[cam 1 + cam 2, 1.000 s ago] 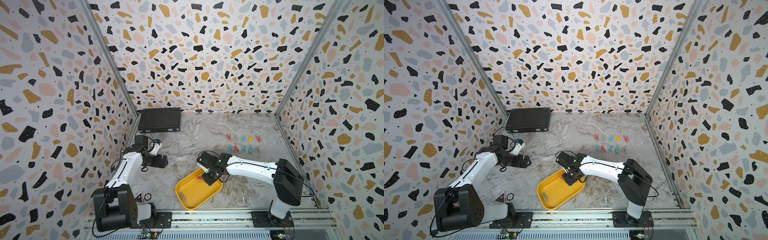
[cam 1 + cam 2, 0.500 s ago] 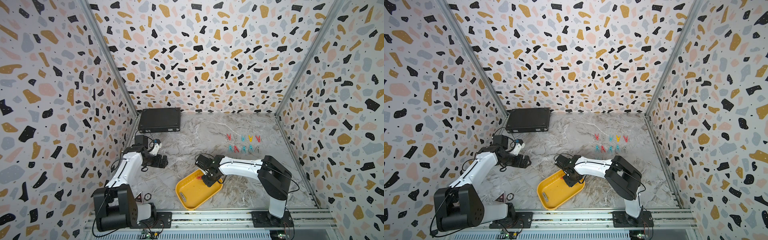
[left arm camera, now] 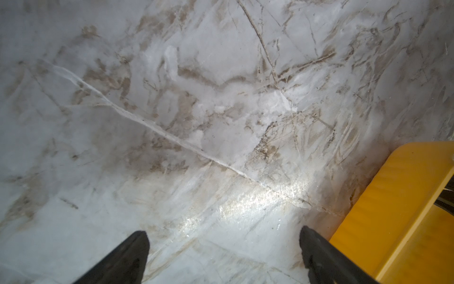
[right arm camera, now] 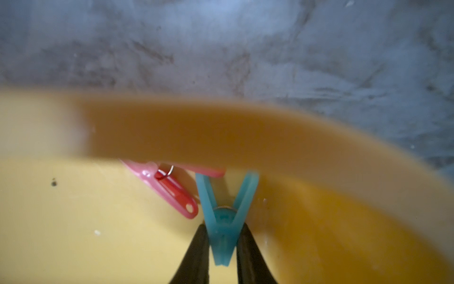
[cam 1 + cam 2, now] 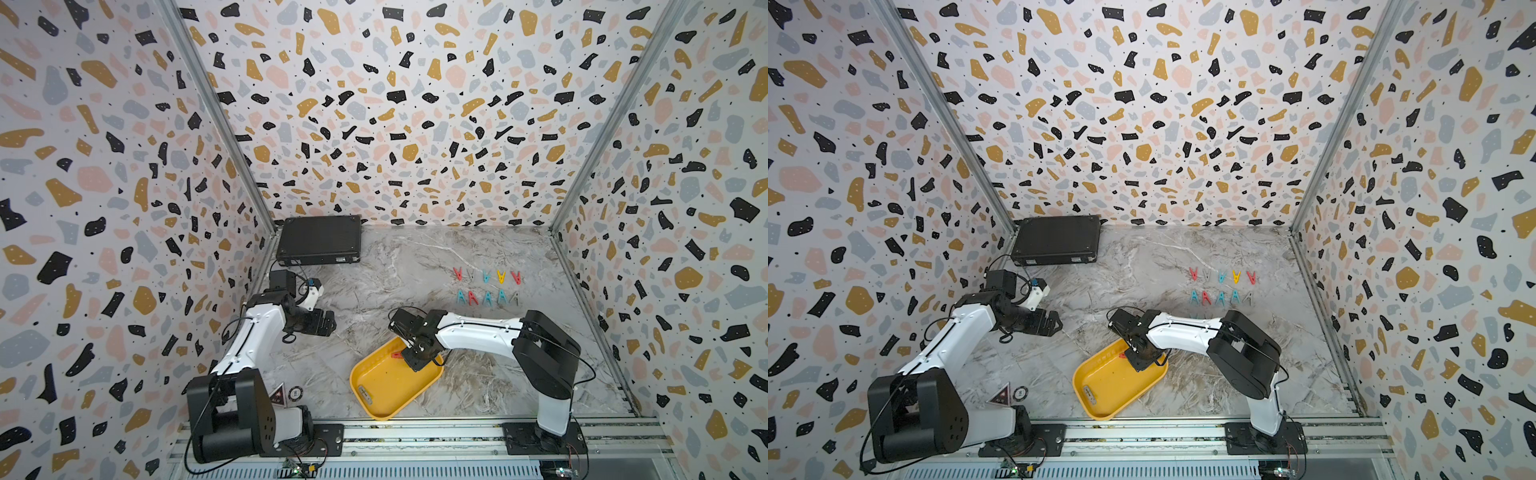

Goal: Take the clothespins out of the storage box
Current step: Pick up the clothespin from the storage box.

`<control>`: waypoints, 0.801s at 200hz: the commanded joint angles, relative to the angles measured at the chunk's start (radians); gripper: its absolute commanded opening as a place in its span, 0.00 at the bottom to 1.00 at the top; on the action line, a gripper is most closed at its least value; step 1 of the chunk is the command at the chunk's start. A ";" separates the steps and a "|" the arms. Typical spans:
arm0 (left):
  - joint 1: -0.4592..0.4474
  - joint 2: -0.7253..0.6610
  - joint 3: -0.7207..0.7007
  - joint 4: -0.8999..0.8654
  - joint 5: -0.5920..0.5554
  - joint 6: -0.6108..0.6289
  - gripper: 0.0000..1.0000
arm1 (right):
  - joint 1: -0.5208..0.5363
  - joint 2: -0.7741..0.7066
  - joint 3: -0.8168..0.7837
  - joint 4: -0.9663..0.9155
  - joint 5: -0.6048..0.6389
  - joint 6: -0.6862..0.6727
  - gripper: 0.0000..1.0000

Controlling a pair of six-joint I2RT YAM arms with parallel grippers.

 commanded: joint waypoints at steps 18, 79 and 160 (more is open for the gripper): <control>0.005 -0.009 -0.009 0.008 0.008 0.000 1.00 | 0.003 -0.075 0.022 -0.027 0.015 0.008 0.18; 0.004 -0.002 -0.005 0.004 0.007 -0.001 1.00 | 0.004 -0.173 0.046 -0.097 0.041 -0.008 0.15; 0.004 0.004 -0.001 0.000 0.010 -0.001 1.00 | -0.026 -0.368 0.019 -0.104 0.106 -0.041 0.14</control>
